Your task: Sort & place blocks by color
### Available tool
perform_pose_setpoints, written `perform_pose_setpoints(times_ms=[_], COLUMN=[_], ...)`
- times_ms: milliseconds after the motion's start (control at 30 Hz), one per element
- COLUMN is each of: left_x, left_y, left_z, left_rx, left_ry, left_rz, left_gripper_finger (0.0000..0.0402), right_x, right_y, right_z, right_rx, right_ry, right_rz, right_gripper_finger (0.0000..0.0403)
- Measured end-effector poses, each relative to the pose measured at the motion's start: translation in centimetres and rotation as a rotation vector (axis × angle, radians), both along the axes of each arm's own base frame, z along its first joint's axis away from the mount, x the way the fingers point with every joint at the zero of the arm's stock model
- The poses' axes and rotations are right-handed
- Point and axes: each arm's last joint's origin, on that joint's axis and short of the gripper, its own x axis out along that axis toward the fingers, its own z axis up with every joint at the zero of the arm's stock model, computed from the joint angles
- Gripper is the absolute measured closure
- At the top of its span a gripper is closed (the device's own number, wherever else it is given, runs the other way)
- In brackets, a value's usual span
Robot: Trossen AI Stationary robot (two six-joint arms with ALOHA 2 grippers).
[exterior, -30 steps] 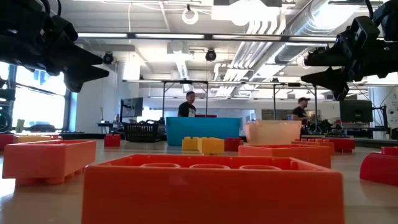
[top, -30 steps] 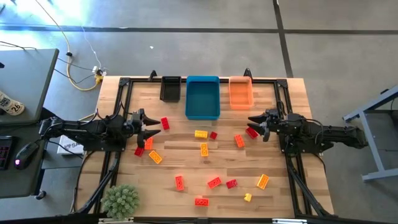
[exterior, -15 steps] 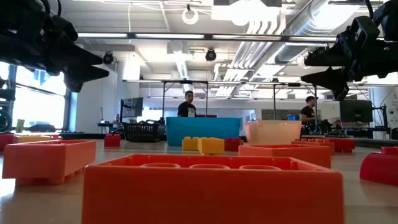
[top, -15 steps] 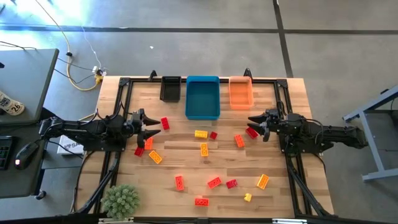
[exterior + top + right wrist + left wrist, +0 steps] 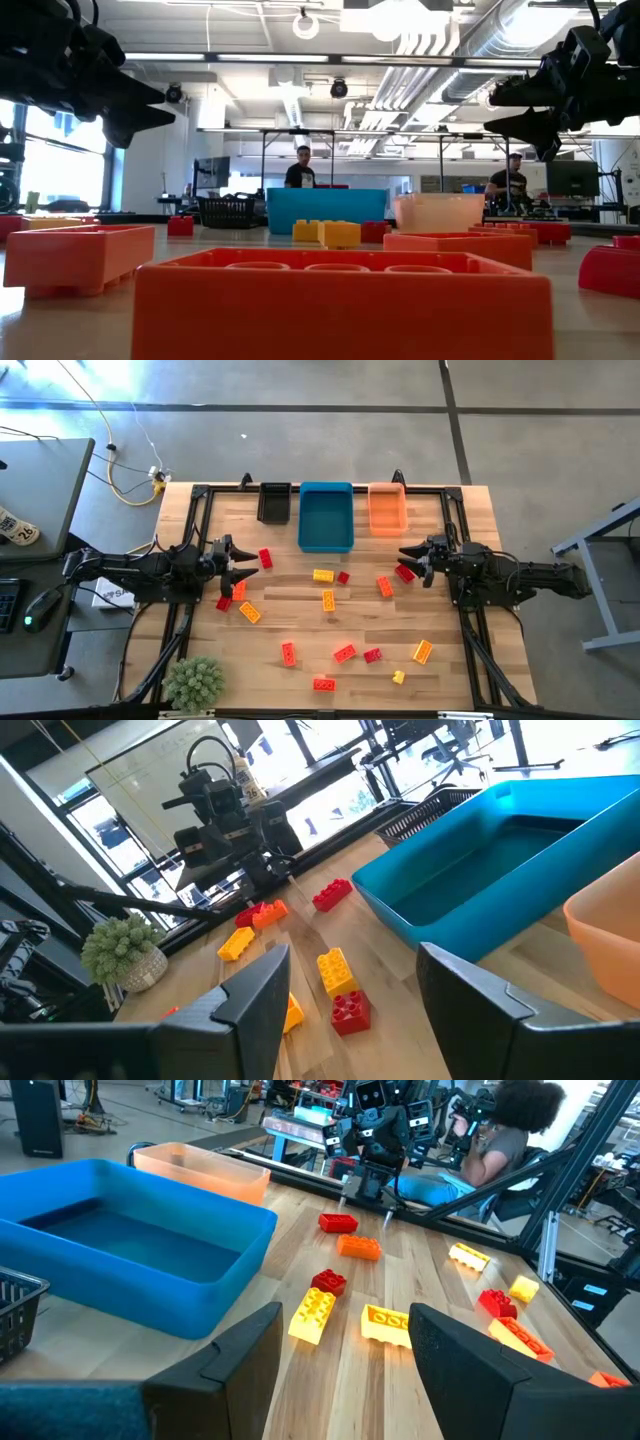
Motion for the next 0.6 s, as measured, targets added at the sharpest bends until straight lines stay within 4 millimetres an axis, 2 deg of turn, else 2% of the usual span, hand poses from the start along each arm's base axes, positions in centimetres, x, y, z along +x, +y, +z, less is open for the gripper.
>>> perform_pose_setpoints(times_ms=[233,367,600], left_x=[0.01,0.01,0.0], left_y=[0.0,0.0,0.06], left_z=[0.1,0.09,0.09], left_rx=[-0.007,-0.067,-0.199], left_ry=[-0.011,-0.026,-0.062], left_rz=[0.001,0.01,0.048], left_gripper_finger=[0.0194,0.0194,0.0194], right_x=[0.0,0.0,-0.01], right_y=[0.0,0.0,-0.07], right_z=[0.0,0.01,0.04], right_rx=[0.051,0.066,0.206], right_ry=[-0.011,-0.015,-0.052], right_rz=[-0.003,-0.005,-0.037], right_gripper_finger=[0.0197,0.0197,0.0197])
